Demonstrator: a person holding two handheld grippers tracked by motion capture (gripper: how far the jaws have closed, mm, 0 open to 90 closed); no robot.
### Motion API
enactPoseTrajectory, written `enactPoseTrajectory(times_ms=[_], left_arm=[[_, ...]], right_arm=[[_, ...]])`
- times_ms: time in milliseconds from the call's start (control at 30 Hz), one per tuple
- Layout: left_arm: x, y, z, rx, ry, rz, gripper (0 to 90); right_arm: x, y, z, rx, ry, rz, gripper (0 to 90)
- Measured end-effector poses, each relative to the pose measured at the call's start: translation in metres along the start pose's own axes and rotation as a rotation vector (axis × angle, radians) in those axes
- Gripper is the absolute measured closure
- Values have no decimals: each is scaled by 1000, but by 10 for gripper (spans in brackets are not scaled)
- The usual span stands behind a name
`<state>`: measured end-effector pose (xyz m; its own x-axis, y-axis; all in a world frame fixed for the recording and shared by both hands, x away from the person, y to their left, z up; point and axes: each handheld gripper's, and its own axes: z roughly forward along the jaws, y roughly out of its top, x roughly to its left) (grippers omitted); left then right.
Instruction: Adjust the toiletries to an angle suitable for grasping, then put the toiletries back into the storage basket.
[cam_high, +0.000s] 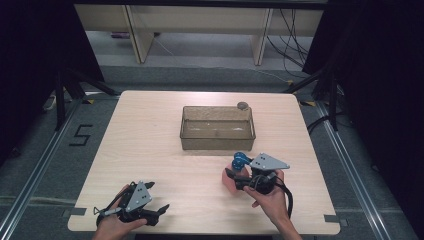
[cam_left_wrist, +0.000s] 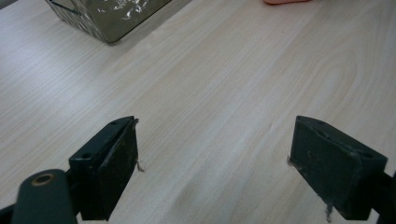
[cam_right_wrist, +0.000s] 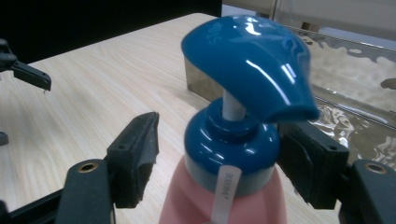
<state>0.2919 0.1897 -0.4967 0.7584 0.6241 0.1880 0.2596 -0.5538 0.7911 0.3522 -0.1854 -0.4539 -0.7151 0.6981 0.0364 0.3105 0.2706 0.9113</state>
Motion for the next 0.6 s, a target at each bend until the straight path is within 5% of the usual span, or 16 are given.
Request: enactPoseTrajectory(times_ms=[67, 200, 233, 600], left_arm=[[0, 1, 0, 9, -10, 5, 148], [-3, 0, 3, -9, -20, -26, 148], [-1, 0, 2, 14, -27, -2, 148], [0, -1, 0, 11, -7, 1, 149]], right_arm=[[0, -1, 0, -12, -3, 24, 334], [-4, -1, 0, -13, -4, -9, 351], [-4, -1, 0, -10, -7, -21, 358], [-4, -2, 1, -9, -8, 18, 467]])
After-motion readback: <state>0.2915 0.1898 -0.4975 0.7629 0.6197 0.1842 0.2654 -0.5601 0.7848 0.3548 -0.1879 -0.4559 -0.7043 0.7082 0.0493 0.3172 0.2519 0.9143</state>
